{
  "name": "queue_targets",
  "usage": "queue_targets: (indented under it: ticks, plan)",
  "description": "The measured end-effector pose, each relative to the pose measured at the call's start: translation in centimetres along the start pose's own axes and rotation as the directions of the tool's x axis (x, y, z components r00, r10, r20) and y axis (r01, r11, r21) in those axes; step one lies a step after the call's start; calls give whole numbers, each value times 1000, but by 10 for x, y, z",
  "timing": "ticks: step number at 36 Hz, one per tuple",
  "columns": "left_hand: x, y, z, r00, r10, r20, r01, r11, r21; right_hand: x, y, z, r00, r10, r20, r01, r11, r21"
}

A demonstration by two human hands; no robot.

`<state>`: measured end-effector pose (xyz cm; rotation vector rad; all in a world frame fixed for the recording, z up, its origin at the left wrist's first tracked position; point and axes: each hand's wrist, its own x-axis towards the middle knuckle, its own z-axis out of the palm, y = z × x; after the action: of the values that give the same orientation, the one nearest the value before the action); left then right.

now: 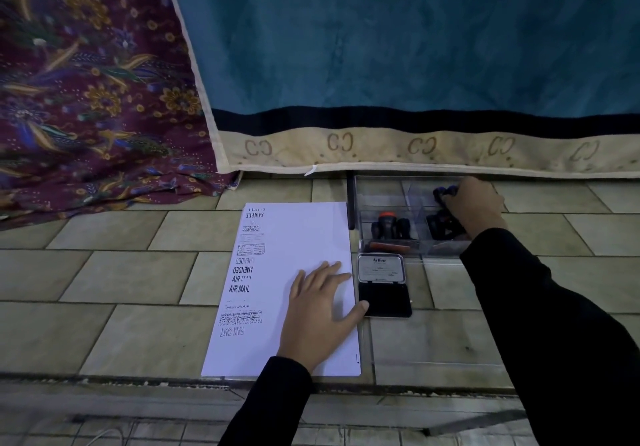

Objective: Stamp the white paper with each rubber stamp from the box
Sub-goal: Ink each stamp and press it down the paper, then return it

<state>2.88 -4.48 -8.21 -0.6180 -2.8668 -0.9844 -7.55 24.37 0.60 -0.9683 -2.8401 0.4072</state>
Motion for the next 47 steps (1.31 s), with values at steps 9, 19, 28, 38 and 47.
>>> queue_targets:
  ticks: [9, 19, 28, 38, 47]
  plan:
    - [-1, 0, -2, 1000, 5, 10, -5, 1000, -2, -1, -1, 7, 996, 25, -82, -23, 999, 30]
    - [-2, -1, 0, 998, 55, -6, -55, 998, 36, -29, -14, 5, 937, -95, -335, 253, 847, 468]
    - [-1, -3, 6, 997, 63, -45, -60, 997, 53, -139, -28, 20, 934, -310, -177, 328, 548, 770]
    - [0, -7, 10, 998, 57, -16, -55, 992, 113, -192, -9, 35, 839, -484, -247, 533, 644, 549]
    - [0, -6, 9, 999, 40, -19, -38, 995, 93, -195, 6, 32, 794, -573, -203, 594, 660, 460]
